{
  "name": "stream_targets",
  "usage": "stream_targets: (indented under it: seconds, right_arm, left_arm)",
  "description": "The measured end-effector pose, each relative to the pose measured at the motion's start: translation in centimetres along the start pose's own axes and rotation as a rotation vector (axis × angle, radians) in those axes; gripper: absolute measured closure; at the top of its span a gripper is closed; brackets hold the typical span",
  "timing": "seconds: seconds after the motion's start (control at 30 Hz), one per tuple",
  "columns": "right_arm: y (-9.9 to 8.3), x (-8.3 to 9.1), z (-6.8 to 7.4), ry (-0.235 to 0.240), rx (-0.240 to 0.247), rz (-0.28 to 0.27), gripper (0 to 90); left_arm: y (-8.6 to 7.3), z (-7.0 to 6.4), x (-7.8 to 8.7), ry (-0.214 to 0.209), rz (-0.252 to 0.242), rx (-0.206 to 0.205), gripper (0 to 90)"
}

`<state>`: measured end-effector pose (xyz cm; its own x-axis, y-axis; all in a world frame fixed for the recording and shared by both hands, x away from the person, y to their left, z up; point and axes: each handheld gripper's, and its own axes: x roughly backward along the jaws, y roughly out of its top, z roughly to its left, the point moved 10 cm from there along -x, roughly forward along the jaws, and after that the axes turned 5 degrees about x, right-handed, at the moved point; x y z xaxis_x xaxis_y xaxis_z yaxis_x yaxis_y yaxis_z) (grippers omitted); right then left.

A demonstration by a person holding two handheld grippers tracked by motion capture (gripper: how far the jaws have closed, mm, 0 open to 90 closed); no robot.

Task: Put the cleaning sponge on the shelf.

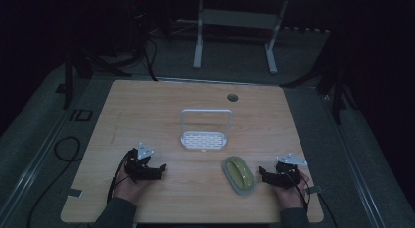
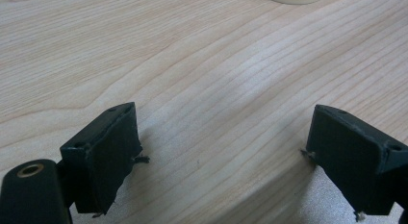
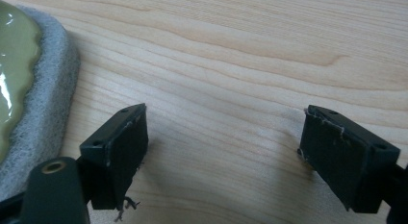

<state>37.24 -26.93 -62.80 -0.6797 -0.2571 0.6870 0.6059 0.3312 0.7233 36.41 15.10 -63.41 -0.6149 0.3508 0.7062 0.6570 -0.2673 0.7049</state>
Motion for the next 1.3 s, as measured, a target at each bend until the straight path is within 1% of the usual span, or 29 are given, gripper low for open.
stream_targets:
  seconds: [0.13, 0.17, 0.27, 0.37, 0.43, 0.5, 0.53, 0.57, 0.6, 0.7, 0.8, 0.87, 0.93, 1.03, 1.3]
  right_arm:
    - [0.0, 0.0, 0.0, 0.002, 0.002, -0.001, 17.3]
    - [0.0, 0.1, -0.1, 0.001, -0.001, -0.001, 20.3]
    - [0.0, 0.2, -0.2, 0.003, 0.0, 0.002, 23.1]
    - [-0.1, 0.5, -0.3, -0.002, -0.007, 0.008, 28.8]
    - [0.0, 0.6, -0.2, -0.006, -0.004, 0.006, 29.6]
    - [0.2, 1.0, -0.2, -0.034, 0.017, 0.001, 31.4]
    - [0.2, 1.0, -0.2, -0.034, 0.017, 0.001, 31.4]
    - [0.3, 1.2, -0.2, -0.051, 0.037, 0.003, 31.6]
    - [0.7, 1.8, 0.2, -0.095, 0.094, 0.007, 33.2]
    - [1.1, 2.2, 0.7, -0.106, 0.128, 0.014, 34.2]
    - [1.4, 2.4, 1.1, -0.098, 0.134, 0.011, 36.2]
    - [1.6, 2.7, 1.3, -0.082, 0.125, 0.009, 38.9]
    - [1.7, 2.9, 1.4, -0.072, 0.122, 0.008, 39.5]
    - [2.1, 3.4, 1.6, -0.074, 0.127, -0.001, 39.7]
    - [3.1, 4.8, 1.8, -0.068, 0.138, 0.002, 41.0]
  left_arm:
    - [0.0, 0.0, 0.0, 0.0, 0.0, 0.0, 11.2]
    - [0.0, 0.0, 0.0, 0.0, 0.0, 0.0, 11.2]
    - [0.0, 0.0, 0.0, 0.0, 0.0, 0.0, 11.2]
    - [0.0, 0.0, 0.0, 0.0, 0.0, -0.001, 11.2]
    - [0.0, 0.0, 0.0, 0.0, 0.0, -0.001, 11.1]
    - [0.0, 0.0, 0.0, 0.0, 0.0, -0.001, 11.2]
    - [0.0, 0.0, 0.0, 0.0, 0.0, -0.001, 11.2]
    - [0.0, 0.0, 0.0, 0.0, 0.0, -0.001, 11.2]
    - [0.0, 0.0, 0.0, 0.0, 0.0, -0.001, 11.2]
    - [0.0, 0.0, 0.0, 0.0, 0.0, -0.001, 11.2]
    - [0.0, 0.0, 0.0, 0.0, 0.0, -0.001, 11.2]
    - [0.0, 0.0, 0.0, 0.0, 0.0, -0.001, 11.2]
    - [0.0, 0.0, 0.0, 0.0, 0.0, 0.0, 11.2]
    - [0.0, 0.0, 0.0, 0.0, 0.0, -0.001, 11.2]
    - [0.0, 0.0, 0.0, 0.001, 0.0, 0.0, 11.2]
